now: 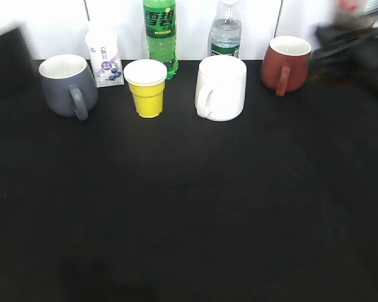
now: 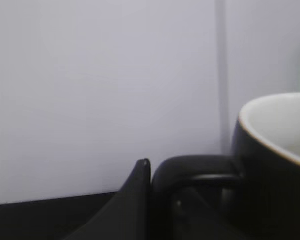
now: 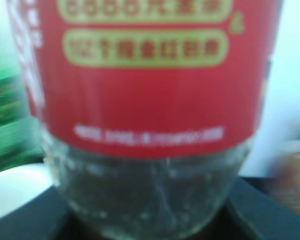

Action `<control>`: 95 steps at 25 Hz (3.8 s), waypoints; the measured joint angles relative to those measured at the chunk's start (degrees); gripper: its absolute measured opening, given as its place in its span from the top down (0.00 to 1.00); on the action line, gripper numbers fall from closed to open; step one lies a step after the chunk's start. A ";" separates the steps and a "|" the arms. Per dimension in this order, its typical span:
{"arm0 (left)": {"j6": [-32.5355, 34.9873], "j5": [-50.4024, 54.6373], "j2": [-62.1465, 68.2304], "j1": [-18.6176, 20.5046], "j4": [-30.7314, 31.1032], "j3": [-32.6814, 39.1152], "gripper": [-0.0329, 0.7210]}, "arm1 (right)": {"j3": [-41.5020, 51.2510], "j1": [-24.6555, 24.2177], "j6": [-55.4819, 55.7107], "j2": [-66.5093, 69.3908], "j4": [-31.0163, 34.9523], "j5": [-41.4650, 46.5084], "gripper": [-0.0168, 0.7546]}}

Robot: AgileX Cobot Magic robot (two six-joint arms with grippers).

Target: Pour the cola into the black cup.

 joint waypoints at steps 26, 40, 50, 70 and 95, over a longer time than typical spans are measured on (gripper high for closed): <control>-2.44 4.21 45.04 -0.48 -0.88 -44.43 0.76 | 0.00 -5.21 8.78 -0.19 -14.07 1.64 0.48; -2.60 0.64 21.65 -0.43 -1.61 -12.98 0.53 | 0.00 -5.21 7.00 -0.19 -6.01 1.47 0.48; -2.84 35.82 -17.10 -3.29 3.86 -9.55 0.53 | -10.90 -10.60 7.78 19.11 -6.73 -3.31 0.48; -4.95 38.80 -17.88 -3.29 3.86 -9.47 0.53 | -5.46 -10.60 4.73 19.60 -7.90 -3.86 0.20; -2.40 126.85 -68.61 -26.26 -12.36 -9.71 0.33 | -2.04 -10.54 -2.29 -74.94 8.43 119.10 0.22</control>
